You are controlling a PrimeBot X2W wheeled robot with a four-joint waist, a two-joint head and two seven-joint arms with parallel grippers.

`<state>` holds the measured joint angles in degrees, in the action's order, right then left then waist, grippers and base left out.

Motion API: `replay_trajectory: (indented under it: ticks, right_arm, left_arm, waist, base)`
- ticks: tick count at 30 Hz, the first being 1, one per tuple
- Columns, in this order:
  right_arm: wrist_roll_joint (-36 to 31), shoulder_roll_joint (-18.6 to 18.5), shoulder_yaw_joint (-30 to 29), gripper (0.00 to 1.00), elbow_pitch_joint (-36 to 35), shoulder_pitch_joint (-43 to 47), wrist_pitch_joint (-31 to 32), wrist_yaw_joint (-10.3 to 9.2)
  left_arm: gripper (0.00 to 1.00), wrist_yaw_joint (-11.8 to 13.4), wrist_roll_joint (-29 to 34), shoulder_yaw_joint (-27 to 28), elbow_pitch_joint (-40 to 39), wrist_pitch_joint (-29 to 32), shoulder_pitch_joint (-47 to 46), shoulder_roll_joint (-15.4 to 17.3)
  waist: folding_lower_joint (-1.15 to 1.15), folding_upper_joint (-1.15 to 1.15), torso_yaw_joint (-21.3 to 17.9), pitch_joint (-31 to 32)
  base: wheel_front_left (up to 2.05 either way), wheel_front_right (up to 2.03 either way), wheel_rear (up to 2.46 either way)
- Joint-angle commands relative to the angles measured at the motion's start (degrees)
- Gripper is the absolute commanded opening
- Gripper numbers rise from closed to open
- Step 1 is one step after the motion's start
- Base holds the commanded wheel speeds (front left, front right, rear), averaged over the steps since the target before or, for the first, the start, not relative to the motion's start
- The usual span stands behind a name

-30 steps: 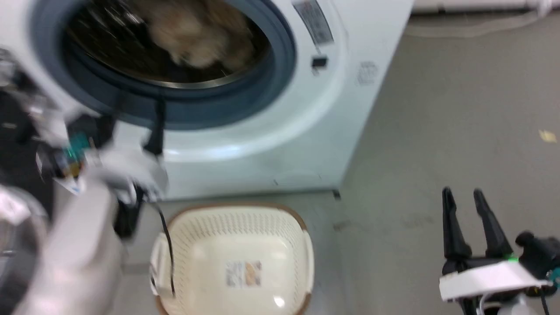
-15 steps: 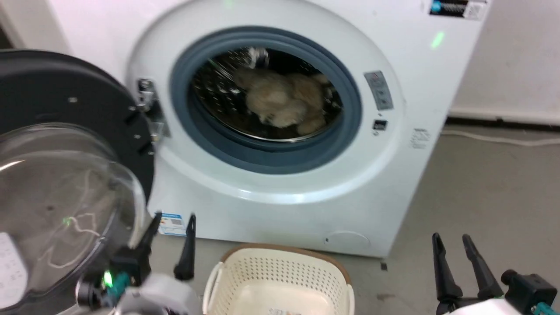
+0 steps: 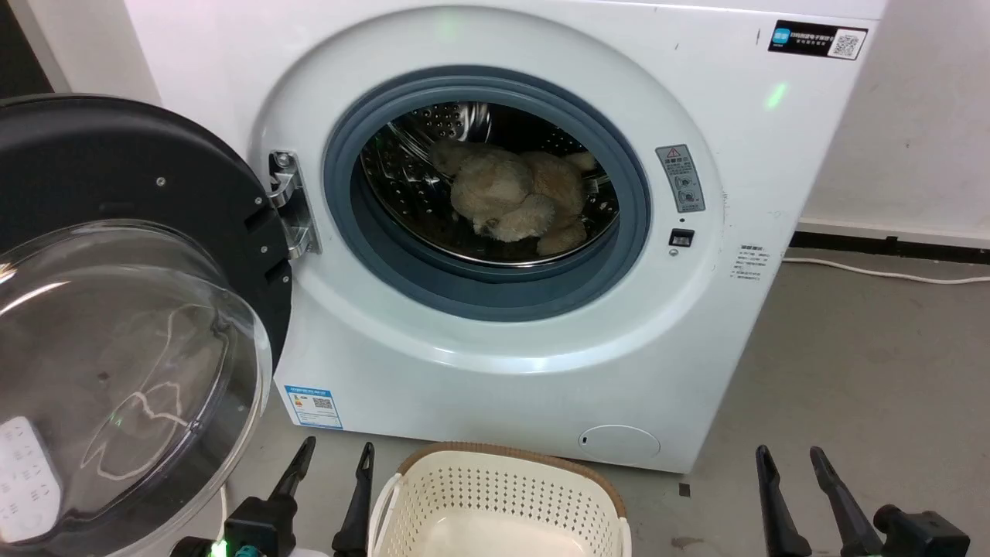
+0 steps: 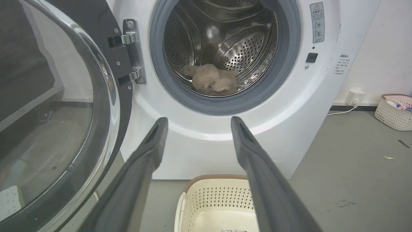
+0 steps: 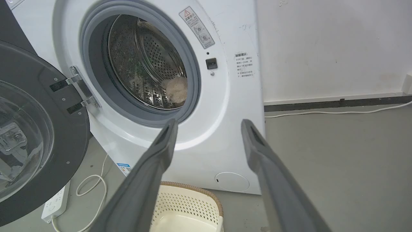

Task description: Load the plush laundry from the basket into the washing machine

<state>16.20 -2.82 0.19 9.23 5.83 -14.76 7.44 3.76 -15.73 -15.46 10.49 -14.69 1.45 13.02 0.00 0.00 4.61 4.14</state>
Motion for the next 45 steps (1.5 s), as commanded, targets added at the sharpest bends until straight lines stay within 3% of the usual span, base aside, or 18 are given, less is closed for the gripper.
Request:
replay_trajectory:
  ticks: [1, 10, 11, 45]
  right_arm:
    - [0.2, -0.1, -0.1, 1.00, 0.2, 1.1, -0.2, 0.05]
    - [1.1, -0.1, -1.0, 1.00, 2.0, 1.3, -0.2, 0.05]
    - [1.0, -0.1, -1.1, 0.00, 2.2, 1.3, -0.2, 0.05]
    - [-3.1, 0.0, -0.8, 0.00, -0.7, -0.9, 3.6, 0.01]
  left_arm:
    - [1.00, -0.5, 0.5, 0.3, -0.3, -0.3, 0.7, -0.3]
    - [1.00, -1.2, 2.1, 0.9, -0.4, -0.3, 0.9, -0.7]
    - [0.00, -1.4, 2.2, 0.9, -0.3, -0.3, 0.9, -0.7]
    - [0.00, -1.8, 5.4, 4.4, -2.8, 3.6, -0.3, -2.9]
  waist:
    - [0.00, 0.00, -0.1, -0.1]
    - [0.00, 0.00, -0.5, -0.3]
    - [0.00, 0.00, -0.5, -0.3]
    - [0.00, 0.00, -1.5, -1.2]
  base:
    - [0.00, 0.00, 0.00]
    - [0.00, 0.00, 0.00]
    - [0.00, 0.00, 0.00]
    - [0.00, 0.00, 0.00]
